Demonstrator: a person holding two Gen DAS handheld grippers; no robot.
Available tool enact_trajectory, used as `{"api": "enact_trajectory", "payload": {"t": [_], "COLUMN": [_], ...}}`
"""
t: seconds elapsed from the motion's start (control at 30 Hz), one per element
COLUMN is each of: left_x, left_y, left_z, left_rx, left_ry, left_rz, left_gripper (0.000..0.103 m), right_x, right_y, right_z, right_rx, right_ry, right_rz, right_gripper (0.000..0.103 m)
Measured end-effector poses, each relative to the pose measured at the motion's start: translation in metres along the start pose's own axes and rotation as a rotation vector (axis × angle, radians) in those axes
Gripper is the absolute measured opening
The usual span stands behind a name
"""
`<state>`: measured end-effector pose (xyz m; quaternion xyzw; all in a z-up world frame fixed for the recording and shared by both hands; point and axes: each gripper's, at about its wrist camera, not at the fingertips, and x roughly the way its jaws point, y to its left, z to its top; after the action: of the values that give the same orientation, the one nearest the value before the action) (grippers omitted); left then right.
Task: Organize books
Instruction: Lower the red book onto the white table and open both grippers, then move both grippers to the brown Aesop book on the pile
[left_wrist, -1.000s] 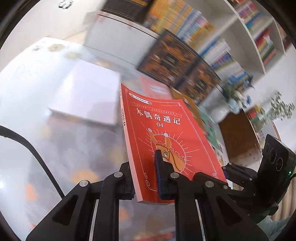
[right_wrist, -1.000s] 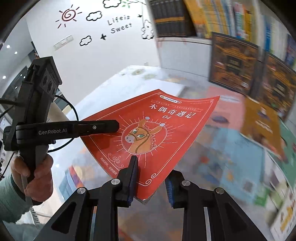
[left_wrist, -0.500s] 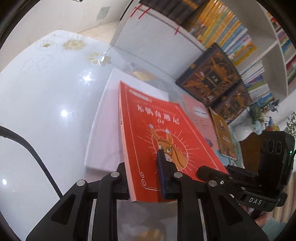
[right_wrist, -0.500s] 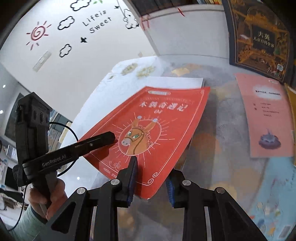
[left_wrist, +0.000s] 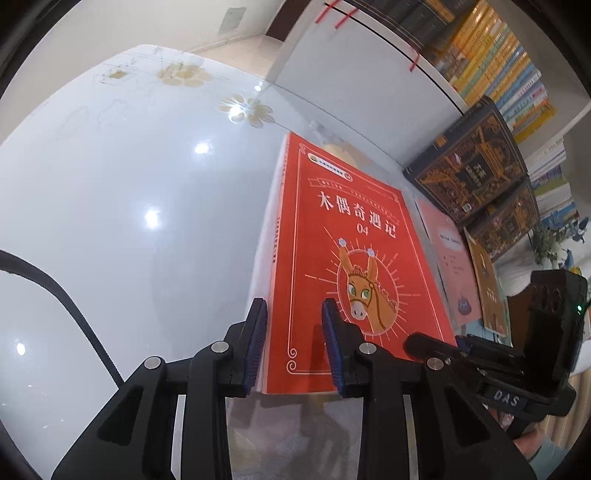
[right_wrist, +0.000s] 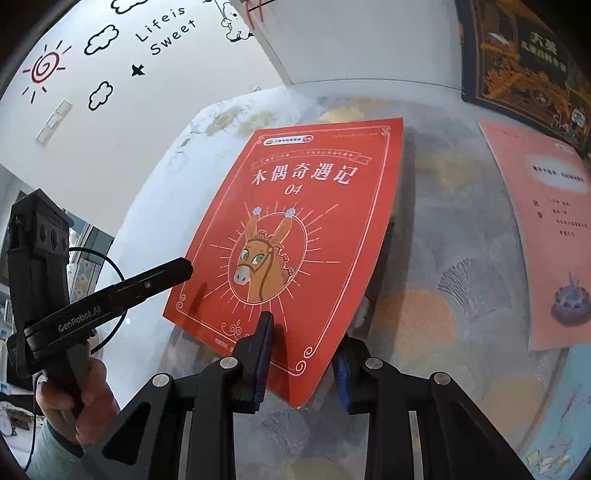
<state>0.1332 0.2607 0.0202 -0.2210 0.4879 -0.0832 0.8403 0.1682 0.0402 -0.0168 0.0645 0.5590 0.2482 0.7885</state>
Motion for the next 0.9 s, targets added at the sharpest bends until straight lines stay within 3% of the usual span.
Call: {"api": "enact_trajectory", "payload": {"t": [0.13,0.27,0.47,0.53,0.6,0.7,0.9], "left_x": [0.007,0.018,0.017,0.018,0.02,0.019,0.001], "left_y": [0.004,0.01,0.002,0.0,-0.002,-0.009,-0.003], "left_z": [0.009,0.012,0.01,0.009,0.007,0.005,-0.001], "left_rx": [-0.006,-0.05,-0.027,-0.037,-0.041,-0.008,-0.025], "left_ry": [-0.014,0.019,0.016,0.024,0.033,0.027,0.017], "left_rz": [0.075,0.023,0.047,0.037,0.03,0.068,0.082], "left_gripper": [0.028,0.028,0.03,0.03,0.03,0.03,0.03], "right_x": [0.007,-0.004,-0.007,-0.005,-0.003,-0.003,-0.027], "right_y": [0.004,-0.007,-0.048,-0.042,-0.03,-0.018,-0.033], "right_z": [0.0,-0.009,-0.018,-0.02,-0.019,-0.016,-0.025], "right_rx": [-0.026,-0.018,0.153,0.147,0.111,0.056,0.11], "right_ry": [0.021,0.046,0.075,0.082,0.08,0.062,0.042], "right_rz": [-0.003,0.006,0.088,0.099,0.052,0.002,0.047], "right_gripper": [0.033,0.037,0.037,0.043,0.048,0.049,0.049]}}
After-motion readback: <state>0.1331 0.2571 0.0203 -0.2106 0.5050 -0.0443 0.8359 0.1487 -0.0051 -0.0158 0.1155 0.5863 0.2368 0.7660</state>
